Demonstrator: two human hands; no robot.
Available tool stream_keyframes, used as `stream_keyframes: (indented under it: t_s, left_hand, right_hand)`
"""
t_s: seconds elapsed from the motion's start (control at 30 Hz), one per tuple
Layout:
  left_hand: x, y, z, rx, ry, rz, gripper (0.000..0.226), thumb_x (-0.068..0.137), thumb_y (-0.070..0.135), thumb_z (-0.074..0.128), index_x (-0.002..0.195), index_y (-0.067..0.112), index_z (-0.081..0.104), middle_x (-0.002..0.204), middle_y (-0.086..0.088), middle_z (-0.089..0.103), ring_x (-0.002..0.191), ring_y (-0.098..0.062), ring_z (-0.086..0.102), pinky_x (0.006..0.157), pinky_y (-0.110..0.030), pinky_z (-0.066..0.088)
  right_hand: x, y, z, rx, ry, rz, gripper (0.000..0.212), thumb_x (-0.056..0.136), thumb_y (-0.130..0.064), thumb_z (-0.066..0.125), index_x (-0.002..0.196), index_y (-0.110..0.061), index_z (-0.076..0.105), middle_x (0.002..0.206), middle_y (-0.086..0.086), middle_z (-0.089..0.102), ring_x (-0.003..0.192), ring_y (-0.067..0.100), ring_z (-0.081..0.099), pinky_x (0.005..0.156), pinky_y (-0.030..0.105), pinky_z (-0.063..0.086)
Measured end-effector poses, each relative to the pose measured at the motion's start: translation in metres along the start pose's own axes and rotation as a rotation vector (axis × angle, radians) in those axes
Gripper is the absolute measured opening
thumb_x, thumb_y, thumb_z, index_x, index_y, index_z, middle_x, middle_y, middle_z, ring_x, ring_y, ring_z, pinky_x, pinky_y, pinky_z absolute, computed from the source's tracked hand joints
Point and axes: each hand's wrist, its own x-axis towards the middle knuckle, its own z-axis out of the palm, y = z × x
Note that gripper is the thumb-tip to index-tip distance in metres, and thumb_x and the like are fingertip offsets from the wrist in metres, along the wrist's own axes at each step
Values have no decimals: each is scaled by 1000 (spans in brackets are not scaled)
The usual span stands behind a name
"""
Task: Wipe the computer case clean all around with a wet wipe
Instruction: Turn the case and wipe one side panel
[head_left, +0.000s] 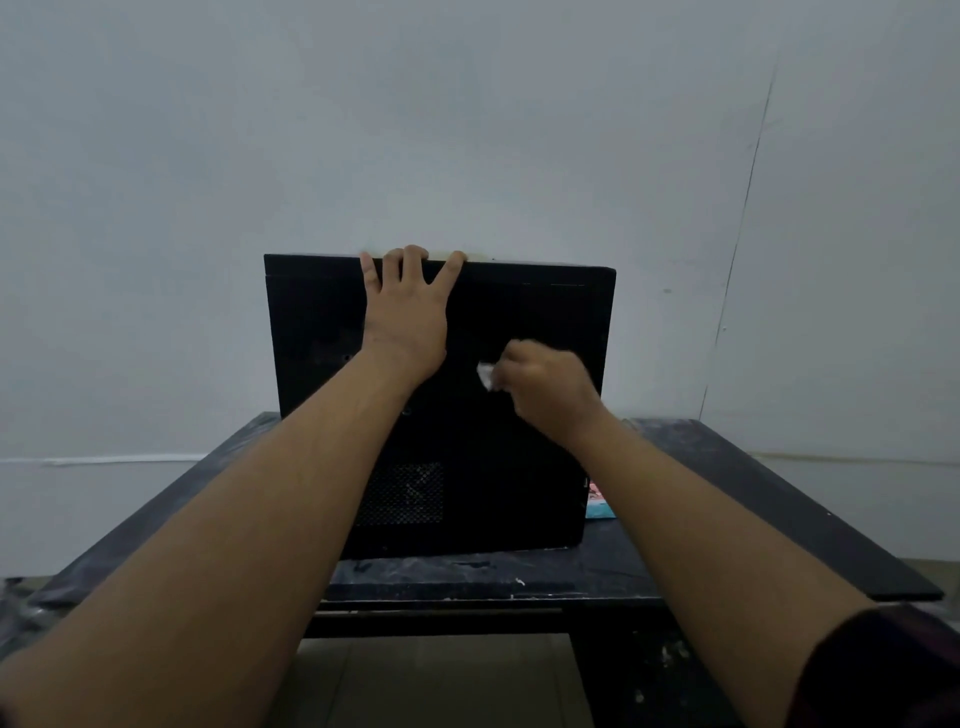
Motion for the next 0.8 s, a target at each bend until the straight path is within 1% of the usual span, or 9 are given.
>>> stream_keyframes:
  t_s: [0.1,0.17,0.23,0.3,0.43,0.5,0.63,0.73,0.8]
  left_hand:
    - [0,1,0,7,5,-3,108,83,22,81,168,31,15,157,-18,27,150,-42,24,128,-68,4]
    - [1,0,1,3,-3,-5,109,82,22,82,168,31,15,157,-18,27,151,-42,24,128,-68,3]
    - [2,0,2,0,1,-5,110,81,23,83,167,31,16,156,-18,27,150,-42,24,127,-69,2]
    - [2,0,2,-6,8,-3,110,80,23,84,167,31,17,156,-18,28,150,-42,24,127,-69,0]
    - [0,-2,-3,-23,-8,10,111,81,21,83,168,31,15,158,-18,26,152,-42,22,127,-69,0]
    - [0,-3,-5,-36,-16,24,113,81,22,84,169,30,14,160,-17,25,154,-41,20,128,-69,1]
    - [-15,-12,1,-211,79,81,104,83,22,84,167,29,24,162,-15,22,157,-37,14,130,-66,1]
    - [-41,-14,12,-400,267,153,71,85,22,80,150,27,52,154,-6,37,149,-30,31,126,-62,26]
    - [-50,-13,20,-451,316,219,50,87,21,81,135,23,65,141,-1,51,134,-23,45,110,-52,44]
  right_hand:
    - [3,8,-3,-126,-112,-194,10,86,-9,78,88,-18,80,91,1,70,77,21,63,51,33,49]
    - [15,13,-10,-149,33,-24,7,87,-15,80,88,-22,81,89,-2,71,79,19,59,51,32,47]
    - [25,12,-17,-75,254,289,5,93,-22,78,89,-19,81,88,-4,72,79,18,58,52,30,43]
    - [25,4,-13,-16,324,393,9,95,-22,77,89,-16,80,88,-3,71,78,18,59,54,29,42]
    - [-1,-20,14,-8,-25,-48,6,88,-11,78,85,-15,76,89,2,67,75,20,62,52,26,36]
    - [-2,-21,17,-53,-95,-85,9,84,-12,82,84,-20,78,89,-2,68,78,20,61,51,25,34]
    - [24,-12,-2,-21,178,288,4,91,-21,82,94,-22,80,84,-6,70,79,16,57,52,27,41]
    - [39,-13,-12,138,229,440,30,90,-24,83,117,-23,70,85,-10,69,83,12,56,58,29,45]
    - [40,-23,-10,222,180,430,44,90,-26,83,128,-24,60,88,-12,68,85,7,57,60,24,43]
